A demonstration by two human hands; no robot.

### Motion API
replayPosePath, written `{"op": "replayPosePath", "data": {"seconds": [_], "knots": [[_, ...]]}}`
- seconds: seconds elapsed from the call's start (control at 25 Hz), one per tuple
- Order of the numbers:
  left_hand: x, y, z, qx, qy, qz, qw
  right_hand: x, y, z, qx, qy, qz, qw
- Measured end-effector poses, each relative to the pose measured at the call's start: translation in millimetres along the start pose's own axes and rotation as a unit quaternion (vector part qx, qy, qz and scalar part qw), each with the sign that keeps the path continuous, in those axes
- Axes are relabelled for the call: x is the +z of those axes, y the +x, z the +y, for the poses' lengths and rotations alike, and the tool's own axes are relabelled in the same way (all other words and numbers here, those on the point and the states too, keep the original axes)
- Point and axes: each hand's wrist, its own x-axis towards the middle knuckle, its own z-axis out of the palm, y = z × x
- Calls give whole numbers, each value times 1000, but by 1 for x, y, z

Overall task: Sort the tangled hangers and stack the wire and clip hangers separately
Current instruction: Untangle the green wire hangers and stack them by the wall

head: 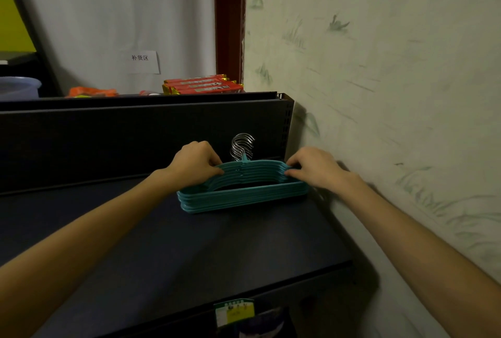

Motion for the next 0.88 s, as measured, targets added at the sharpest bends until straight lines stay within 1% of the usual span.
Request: {"op": "replayPosePath", "data": {"seconds": [0.2, 0.28, 0.32, 0.36, 0.4, 0.44, 0.48, 0.52, 0.56, 0.6, 0.64, 0.68, 0.76, 0.88], "knots": [[3, -12, 3, -31, 3, 19, 999, -6, 8, 0, 9, -4, -27, 1000], [2, -21, 2, -46, -16, 26, 998, -5, 14, 6, 19, 11, -66, 998], [-1, -29, -1, -51, -33, 37, 997, -7, 18, 8, 30, 37, -99, 994], [-6, -39, -7, -54, -49, 57, 996, -10, 22, 6, 46, 69, -130, 988], [-11, -52, -16, -54, -65, 84, 993, -13, 24, -1, 61, 94, -138, 984], [-17, -70, -29, -61, -62, 114, 990, -16, 26, -15, 66, 112, -106, 986], [-21, -90, -44, -73, -32, 134, 988, -16, 26, -37, 65, 125, -28, 990], [-25, -114, -61, -91, 15, 140, 986, -11, 22, -68, 52, 130, 67, 988], [-29, -141, -78, -114, 65, 137, 982, 0, 14, -105, 20, 129, 146, 981], [-31, -170, -95, -137, 108, 133, 976, 14, 2, -146, -21, 137, 183, 973], [-36, -203, -115, -160, 144, 132, 968, 29, -8, -193, -63, 151, 188, 969], [-43, -234, -132, -177, 173, 135, 959, 43, -18, -236, -89, 162, 174, 967], [-63, -300, -166, -206, 215, 142, 944, 66, -32, -320, -113, 167, 139, 970], [-98, -412, -225, -240, 242, 161, 926, 86, -51, -451, -156, 158, 124, 967]]}}
